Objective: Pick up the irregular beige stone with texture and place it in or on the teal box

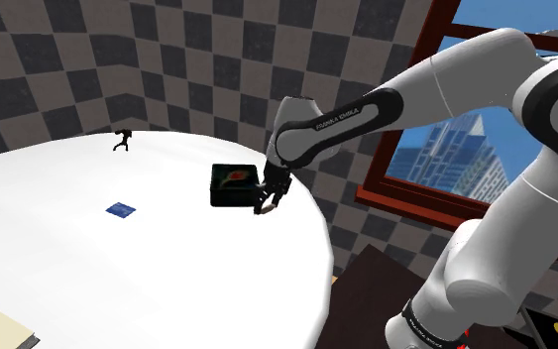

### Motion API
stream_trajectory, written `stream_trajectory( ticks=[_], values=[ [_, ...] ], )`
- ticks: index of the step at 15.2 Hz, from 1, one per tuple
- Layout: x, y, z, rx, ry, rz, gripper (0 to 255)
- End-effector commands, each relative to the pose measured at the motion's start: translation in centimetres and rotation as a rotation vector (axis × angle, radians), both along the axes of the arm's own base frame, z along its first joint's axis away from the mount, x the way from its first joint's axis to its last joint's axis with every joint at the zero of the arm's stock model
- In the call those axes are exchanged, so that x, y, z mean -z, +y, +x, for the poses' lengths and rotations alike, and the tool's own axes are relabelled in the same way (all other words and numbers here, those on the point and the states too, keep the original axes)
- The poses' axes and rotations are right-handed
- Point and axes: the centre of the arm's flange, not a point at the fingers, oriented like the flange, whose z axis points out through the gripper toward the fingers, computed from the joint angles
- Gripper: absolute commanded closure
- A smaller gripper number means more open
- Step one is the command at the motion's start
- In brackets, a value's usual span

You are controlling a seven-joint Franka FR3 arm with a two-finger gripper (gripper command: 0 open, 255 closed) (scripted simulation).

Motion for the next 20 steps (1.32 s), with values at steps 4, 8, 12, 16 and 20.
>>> stream_trajectory(
  ticks=[4,8,12,16,20],
  values=[
    [-2.8,0.0,-0.1,0.000,0.001,0.000,255],
    [-3.9,-0.4,1.2,0.000,0.001,0.000,255],
    [-3.9,-2.0,6.2,0.000,0.001,0.000,255],
    [-4.0,-3.7,11.3,0.000,0.001,0.000,255],
    [-4.0,-5.3,16.3,0.000,0.001,0.000,255]
  ],
)
